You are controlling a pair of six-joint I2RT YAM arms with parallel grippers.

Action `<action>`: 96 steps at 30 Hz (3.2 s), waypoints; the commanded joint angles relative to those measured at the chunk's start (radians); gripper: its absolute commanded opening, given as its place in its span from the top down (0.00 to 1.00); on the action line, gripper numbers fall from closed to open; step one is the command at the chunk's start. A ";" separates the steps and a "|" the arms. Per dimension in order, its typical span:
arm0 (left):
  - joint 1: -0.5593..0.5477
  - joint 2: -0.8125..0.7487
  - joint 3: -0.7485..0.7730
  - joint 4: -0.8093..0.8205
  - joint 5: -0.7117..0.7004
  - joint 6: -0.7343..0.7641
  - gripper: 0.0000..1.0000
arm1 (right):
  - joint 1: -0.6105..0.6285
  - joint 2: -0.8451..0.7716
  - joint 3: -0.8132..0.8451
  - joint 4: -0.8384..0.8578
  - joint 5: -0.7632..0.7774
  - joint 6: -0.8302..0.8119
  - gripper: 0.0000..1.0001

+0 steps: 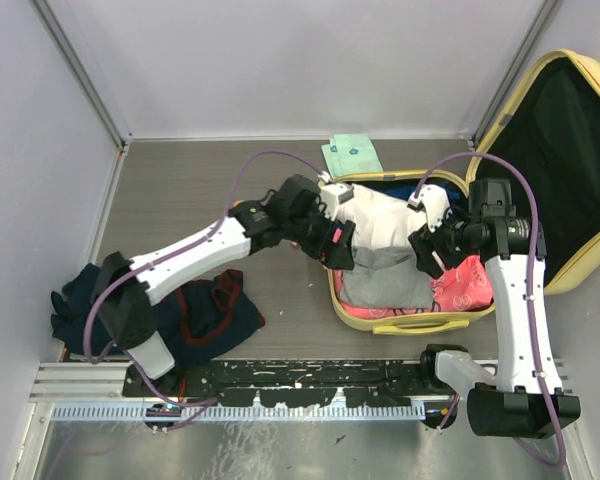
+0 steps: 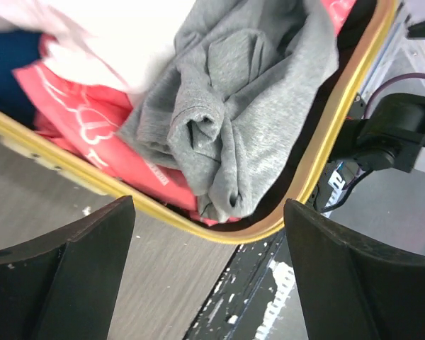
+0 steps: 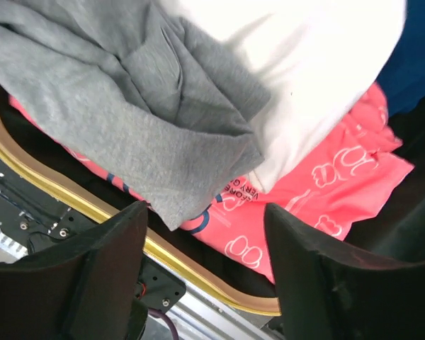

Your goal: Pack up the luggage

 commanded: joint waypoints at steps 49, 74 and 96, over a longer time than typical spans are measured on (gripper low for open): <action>0.176 0.030 0.357 -0.295 0.180 0.413 0.02 | 0.000 0.191 0.202 0.262 -0.218 0.193 0.00; 0.546 0.286 0.468 -0.074 0.192 -0.001 0.00 | 0.104 0.864 0.687 0.766 0.142 0.775 0.04; 0.620 0.136 0.260 -0.060 0.160 0.017 0.00 | 0.167 1.488 1.088 0.794 0.261 0.810 0.03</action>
